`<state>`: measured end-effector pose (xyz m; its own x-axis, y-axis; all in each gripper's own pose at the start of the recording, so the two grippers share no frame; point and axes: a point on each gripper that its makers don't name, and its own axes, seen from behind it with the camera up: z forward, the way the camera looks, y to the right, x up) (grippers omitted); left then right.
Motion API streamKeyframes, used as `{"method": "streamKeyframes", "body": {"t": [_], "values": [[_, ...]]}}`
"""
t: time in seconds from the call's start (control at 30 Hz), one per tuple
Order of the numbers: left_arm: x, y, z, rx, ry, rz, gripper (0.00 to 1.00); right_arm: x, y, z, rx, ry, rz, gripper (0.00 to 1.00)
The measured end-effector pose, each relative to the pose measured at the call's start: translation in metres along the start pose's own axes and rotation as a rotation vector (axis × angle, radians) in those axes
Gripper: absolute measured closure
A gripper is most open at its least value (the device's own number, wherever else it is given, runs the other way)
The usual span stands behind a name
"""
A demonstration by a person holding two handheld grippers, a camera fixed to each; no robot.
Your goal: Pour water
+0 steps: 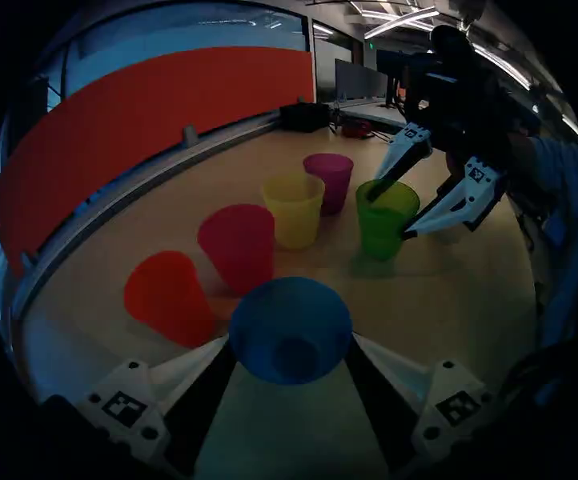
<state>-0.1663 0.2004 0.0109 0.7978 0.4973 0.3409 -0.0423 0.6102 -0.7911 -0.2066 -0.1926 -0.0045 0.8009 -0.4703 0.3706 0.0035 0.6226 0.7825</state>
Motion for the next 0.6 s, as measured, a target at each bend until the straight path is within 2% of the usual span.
{"method": "streamKeyframes", "body": {"t": [0.27, 0.43, 0.6], "values": [[-0.005, -0.002, -0.001, 0.009, -0.025, 0.004, 0.09, -0.003, -0.001, -0.001, 0.000, -0.002, 0.004, 0.10], [-0.010, 0.000, -0.002, 0.009, -0.040, 0.000, 0.05, -0.006, 0.000, -0.002, -0.004, -0.007, 0.011, 0.08], [-0.015, 0.001, -0.003, 0.008, -0.053, -0.013, 0.04, -0.008, 0.002, -0.002, -0.013, -0.010, 0.026, 0.02]]}}
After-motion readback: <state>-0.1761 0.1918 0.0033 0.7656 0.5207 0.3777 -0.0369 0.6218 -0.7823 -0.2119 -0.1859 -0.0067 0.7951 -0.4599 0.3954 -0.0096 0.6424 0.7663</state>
